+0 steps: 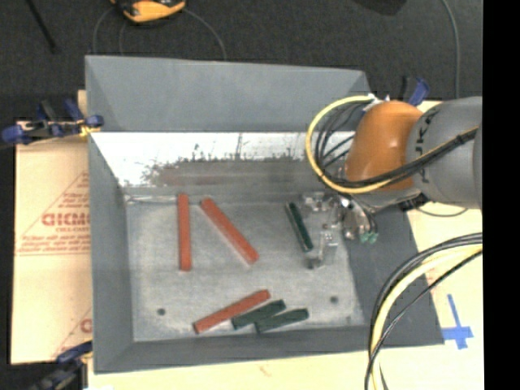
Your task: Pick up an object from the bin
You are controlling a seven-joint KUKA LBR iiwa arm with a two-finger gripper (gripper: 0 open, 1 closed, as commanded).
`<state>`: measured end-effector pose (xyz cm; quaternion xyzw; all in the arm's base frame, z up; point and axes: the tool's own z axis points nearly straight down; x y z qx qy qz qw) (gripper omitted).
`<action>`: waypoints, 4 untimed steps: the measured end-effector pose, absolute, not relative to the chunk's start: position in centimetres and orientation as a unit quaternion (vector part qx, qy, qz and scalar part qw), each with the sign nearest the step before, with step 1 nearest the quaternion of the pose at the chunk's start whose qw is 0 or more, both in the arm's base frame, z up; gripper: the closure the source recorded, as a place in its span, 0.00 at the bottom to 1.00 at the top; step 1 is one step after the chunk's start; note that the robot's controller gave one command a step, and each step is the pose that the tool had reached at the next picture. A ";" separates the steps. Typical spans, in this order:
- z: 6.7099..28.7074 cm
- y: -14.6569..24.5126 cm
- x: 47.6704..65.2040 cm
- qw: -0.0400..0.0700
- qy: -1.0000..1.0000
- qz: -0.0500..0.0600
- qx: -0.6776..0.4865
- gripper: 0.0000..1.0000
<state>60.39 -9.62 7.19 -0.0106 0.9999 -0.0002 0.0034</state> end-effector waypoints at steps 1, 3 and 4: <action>7.2 -8.4 60.4 0.003 1.000 0.000 -0.003 0.00; 7.2 -9.6 59.3 0.002 0.997 -0.001 -0.080 1.00; 8.4 -9.9 59.2 0.001 0.999 0.001 -0.050 1.00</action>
Offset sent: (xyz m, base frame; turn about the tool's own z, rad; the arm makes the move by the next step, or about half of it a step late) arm -0.0121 0.0008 -0.0019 -0.1391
